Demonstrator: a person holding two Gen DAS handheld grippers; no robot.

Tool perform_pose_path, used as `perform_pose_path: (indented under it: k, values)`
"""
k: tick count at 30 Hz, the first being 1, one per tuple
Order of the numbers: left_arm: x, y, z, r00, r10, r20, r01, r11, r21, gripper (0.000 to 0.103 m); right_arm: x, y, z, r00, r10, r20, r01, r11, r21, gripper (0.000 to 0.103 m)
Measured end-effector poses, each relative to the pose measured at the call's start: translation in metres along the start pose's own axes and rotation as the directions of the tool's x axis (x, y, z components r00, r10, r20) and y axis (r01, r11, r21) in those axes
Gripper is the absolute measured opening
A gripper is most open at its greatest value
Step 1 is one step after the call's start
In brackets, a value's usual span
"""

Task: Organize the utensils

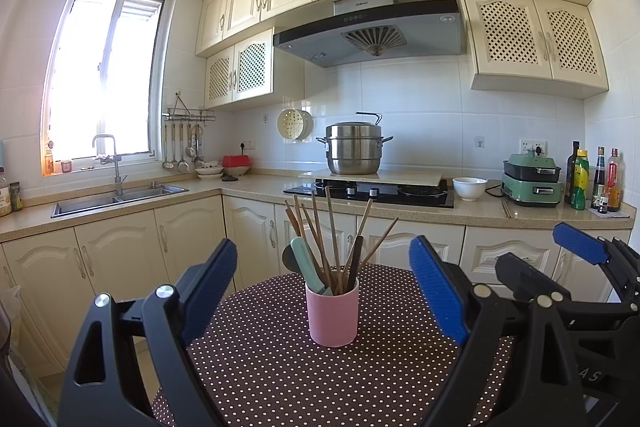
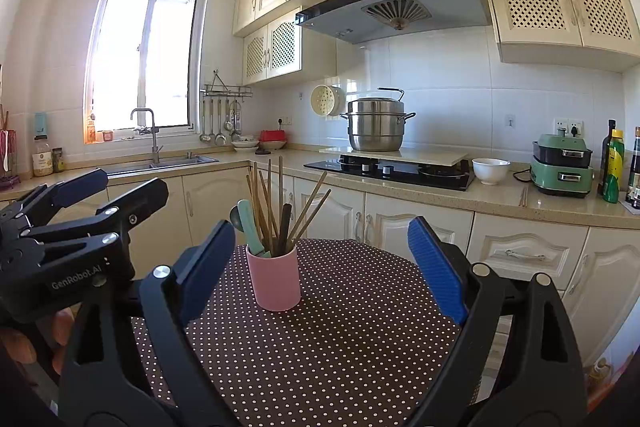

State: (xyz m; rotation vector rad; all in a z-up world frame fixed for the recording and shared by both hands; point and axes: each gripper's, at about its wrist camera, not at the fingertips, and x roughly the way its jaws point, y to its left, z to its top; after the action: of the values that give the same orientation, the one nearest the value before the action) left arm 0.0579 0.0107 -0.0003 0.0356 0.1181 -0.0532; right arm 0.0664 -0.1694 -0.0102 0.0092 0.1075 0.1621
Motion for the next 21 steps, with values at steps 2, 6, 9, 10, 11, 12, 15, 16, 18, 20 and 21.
perform_pose_path:
  k: [2,6,9,10,11,12,15,16,18,20,21]
  values:
    - [0.0001,0.0,-0.0003,1.0,-0.001,0.0,0.001,1.0,0.001,0.086,-0.0002,-0.0001,-0.0001,1.0,0.0,-0.001,0.0,1.0,0.0,0.087]
    - [0.0004,0.0004,-0.0001,1.0,0.001,-0.001,-0.001,1.0,0.003,0.086,0.0024,-0.0008,-0.0014,1.0,0.006,-0.004,-0.006,1.0,0.006,0.087]
    - [0.001,0.0019,-0.0002,1.0,0.001,-0.002,-0.001,1.0,0.001,0.086,0.0035,0.0006,-0.0029,1.0,0.009,-0.007,-0.009,1.0,0.003,0.087]
    - [0.0012,0.002,-0.0004,1.0,0.0,-0.003,0.0,1.0,0.002,0.086,0.0035,0.0011,-0.0033,1.0,0.01,-0.008,-0.01,1.0,0.003,0.087]
    - [0.0012,0.002,-0.0003,1.0,0.0,-0.004,0.0,1.0,0.002,0.086,0.0035,0.0018,-0.0035,1.0,0.01,-0.007,-0.01,1.0,0.003,0.087]
    - [0.0016,0.0023,0.0002,1.0,0.001,-0.003,-0.001,1.0,0.001,0.086,0.0042,0.0013,-0.0028,1.0,0.011,-0.007,-0.011,1.0,0.003,0.087]
    - [0.0022,0.0031,0.0001,1.0,-0.001,-0.003,0.001,1.0,0.002,0.086,0.0041,0.0015,-0.0034,1.0,0.011,-0.005,-0.01,1.0,0.004,0.087]
    - [0.0023,0.0027,0.0,1.0,0.0,-0.002,0.0,1.0,0.004,0.086,0.0042,0.0015,-0.0035,1.0,0.011,-0.006,-0.011,1.0,0.004,0.087]
    - [0.0036,0.0024,0.0003,1.0,-0.001,-0.003,0.001,1.0,0.005,0.086,0.0055,0.001,-0.0026,1.0,0.011,-0.008,-0.011,1.0,0.006,0.087]
    - [0.0047,0.0025,0.0004,1.0,-0.001,-0.004,0.001,1.0,0.004,0.086,0.0059,0.0009,-0.0023,1.0,0.011,-0.008,-0.011,1.0,0.005,0.087]
    - [0.0053,0.0028,0.0005,1.0,-0.003,-0.004,0.003,1.0,0.003,0.086,0.006,0.0007,-0.002,1.0,0.01,-0.009,-0.01,1.0,0.006,0.087]
